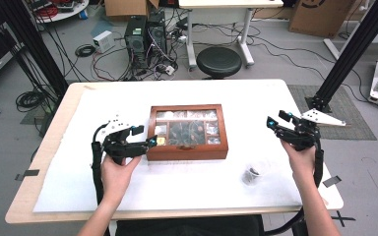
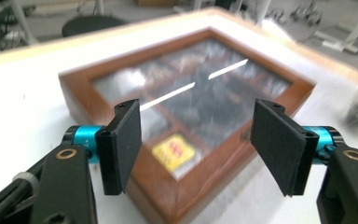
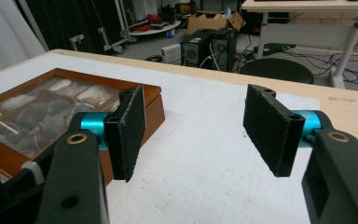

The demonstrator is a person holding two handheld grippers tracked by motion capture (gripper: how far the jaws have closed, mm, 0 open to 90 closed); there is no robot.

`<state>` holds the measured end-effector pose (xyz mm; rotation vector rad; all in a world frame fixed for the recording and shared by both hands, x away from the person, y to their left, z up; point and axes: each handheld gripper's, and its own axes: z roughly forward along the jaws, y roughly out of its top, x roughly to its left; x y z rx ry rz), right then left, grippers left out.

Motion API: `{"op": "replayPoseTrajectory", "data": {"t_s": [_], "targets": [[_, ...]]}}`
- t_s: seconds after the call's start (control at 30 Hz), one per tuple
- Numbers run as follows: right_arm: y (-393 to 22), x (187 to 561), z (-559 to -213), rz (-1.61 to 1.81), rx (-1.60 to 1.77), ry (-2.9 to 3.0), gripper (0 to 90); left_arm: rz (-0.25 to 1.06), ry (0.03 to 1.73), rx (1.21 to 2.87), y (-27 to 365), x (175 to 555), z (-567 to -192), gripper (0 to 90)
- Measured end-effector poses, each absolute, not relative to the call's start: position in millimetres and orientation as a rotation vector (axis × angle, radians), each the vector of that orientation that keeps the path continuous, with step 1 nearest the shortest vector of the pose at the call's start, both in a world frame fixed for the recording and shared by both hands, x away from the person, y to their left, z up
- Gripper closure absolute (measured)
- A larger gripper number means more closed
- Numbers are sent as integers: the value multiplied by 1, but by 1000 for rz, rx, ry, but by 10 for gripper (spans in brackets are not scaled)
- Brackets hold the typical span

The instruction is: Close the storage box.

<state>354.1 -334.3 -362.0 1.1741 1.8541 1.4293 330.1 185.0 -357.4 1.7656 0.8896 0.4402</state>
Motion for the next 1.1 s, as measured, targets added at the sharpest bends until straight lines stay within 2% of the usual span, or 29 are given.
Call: {"op": "replayPoseTrajectory", "data": {"t_s": [0.23, 0.4, 1.1], "targets": [[-336, 354, -362, 1448, 1174, 1854, 379, 423, 852, 1706, 185, 346, -336, 291], [-339, 352, -362, 1443, 1168, 1849, 365, 459, 824, 1680, 183, 354, -326, 283], [-342, 352, -364, 1426, 1180, 1848, 366, 570, 795, 1696, 191, 354, -335, 283]]}}
